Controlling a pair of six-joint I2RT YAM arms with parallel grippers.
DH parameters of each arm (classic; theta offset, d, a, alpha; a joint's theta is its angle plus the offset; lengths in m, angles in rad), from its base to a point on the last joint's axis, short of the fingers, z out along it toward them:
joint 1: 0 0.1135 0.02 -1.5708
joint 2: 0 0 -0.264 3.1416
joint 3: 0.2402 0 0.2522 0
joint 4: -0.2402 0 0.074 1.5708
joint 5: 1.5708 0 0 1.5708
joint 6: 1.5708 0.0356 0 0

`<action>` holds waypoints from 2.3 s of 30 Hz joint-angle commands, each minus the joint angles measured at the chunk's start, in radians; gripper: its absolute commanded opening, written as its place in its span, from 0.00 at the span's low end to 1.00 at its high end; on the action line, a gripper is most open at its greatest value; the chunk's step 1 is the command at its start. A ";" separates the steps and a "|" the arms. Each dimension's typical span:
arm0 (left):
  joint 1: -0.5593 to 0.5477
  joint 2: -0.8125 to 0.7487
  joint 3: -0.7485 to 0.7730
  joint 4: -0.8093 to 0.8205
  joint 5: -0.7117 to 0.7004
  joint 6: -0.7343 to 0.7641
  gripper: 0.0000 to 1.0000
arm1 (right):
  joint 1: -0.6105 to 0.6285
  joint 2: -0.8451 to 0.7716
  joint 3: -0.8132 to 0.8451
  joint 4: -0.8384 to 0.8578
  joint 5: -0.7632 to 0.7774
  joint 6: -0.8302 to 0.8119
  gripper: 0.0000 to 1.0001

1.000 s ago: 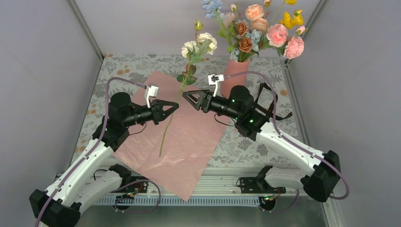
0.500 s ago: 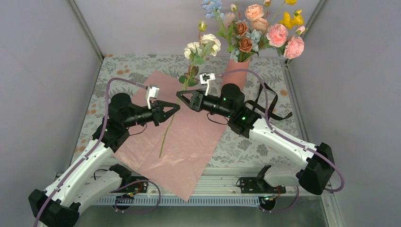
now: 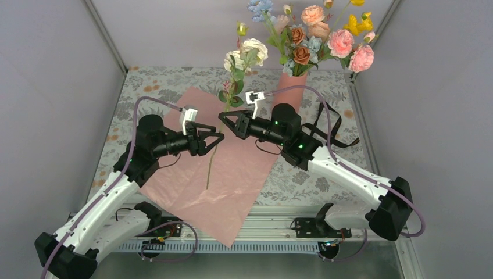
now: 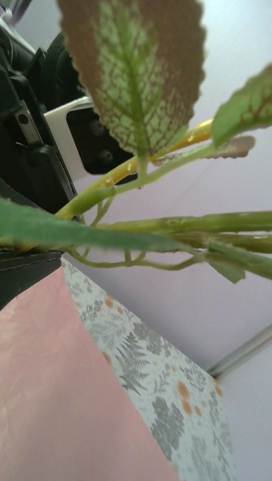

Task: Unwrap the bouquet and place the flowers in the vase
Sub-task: Pick up the fake flower from the wrapping paper, then insert the fake flower into the vase.

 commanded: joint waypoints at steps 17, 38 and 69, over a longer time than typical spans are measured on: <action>-0.002 0.024 0.114 -0.264 -0.189 0.190 1.00 | 0.010 -0.221 0.048 -0.199 0.493 -0.534 0.04; -0.002 0.102 0.086 -0.307 -0.350 0.284 1.00 | -0.092 -0.269 0.094 -0.063 0.890 -0.871 0.04; -0.001 0.001 0.054 -0.348 -0.273 0.335 1.00 | -0.478 -0.050 0.284 0.251 0.549 -0.927 0.04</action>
